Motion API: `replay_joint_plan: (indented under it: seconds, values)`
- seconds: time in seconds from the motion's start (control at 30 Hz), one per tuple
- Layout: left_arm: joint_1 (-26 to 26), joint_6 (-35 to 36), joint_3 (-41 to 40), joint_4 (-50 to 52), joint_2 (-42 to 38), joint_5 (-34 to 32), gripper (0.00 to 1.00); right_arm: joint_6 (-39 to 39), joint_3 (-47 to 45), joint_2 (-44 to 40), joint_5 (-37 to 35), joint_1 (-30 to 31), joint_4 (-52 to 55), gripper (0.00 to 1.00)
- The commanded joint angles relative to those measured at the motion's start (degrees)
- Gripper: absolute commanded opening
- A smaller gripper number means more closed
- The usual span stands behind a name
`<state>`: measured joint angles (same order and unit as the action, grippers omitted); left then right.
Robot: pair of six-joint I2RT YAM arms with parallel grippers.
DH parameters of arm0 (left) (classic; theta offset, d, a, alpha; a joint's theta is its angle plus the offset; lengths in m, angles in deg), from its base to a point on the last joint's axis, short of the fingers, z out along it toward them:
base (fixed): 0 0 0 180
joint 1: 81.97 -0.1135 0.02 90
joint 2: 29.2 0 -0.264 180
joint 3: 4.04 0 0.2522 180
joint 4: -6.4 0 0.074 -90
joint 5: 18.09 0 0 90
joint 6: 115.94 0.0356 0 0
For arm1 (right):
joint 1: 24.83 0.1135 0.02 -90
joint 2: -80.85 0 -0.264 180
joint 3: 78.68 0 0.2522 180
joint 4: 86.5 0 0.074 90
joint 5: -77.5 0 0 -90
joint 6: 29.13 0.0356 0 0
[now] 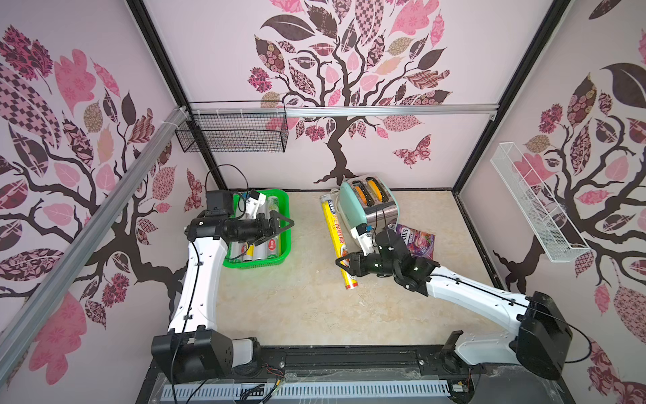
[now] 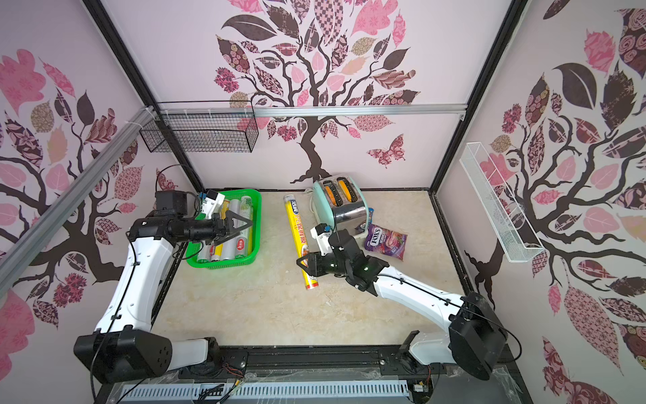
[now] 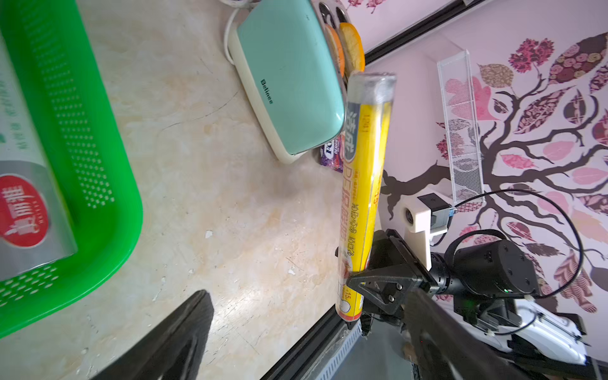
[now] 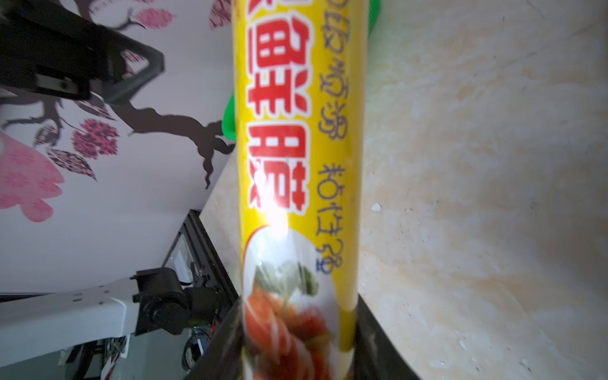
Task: Put the plastic wrap into the basket
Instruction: Pick up the plastic wrap from the center of the board.
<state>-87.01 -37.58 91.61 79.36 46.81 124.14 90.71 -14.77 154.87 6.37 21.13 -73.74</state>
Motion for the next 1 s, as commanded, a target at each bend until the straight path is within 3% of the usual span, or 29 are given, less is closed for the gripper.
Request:
replay_joint_plan:
  seconds: [0.0, 0.27, 0.6, 0.87, 0.97]
  values:
    - [2.4, -3.2, 3.1, -4.7, 0.8, 3.5, 0.96, 8.2, -0.2, -1.0, -1.0, 0.7, -16.5, 0.41]
    - [11.8, -3.9, 4.7, -7.2, 0.4, -4.9, 0.96, 10.0, 2.8, 0.9, -7.5, 7.0, -23.7, 0.40]
    - [12.9, -13.6, -2.5, -19.1, -1.8, 4.2, 0.87, 15.6, 5.2, 5.4, -10.5, 10.7, -29.8, 0.39]
    - [13.8, -13.4, -5.2, -20.8, -2.7, 3.5, 0.86, 16.7, 8.9, 9.6, -9.6, 12.6, -31.1, 0.39]
    - [14.2, -13.3, -5.3, -21.2, -2.6, 4.2, 0.80, 18.1, 10.1, 11.3, -9.0, 12.8, -32.2, 0.39]
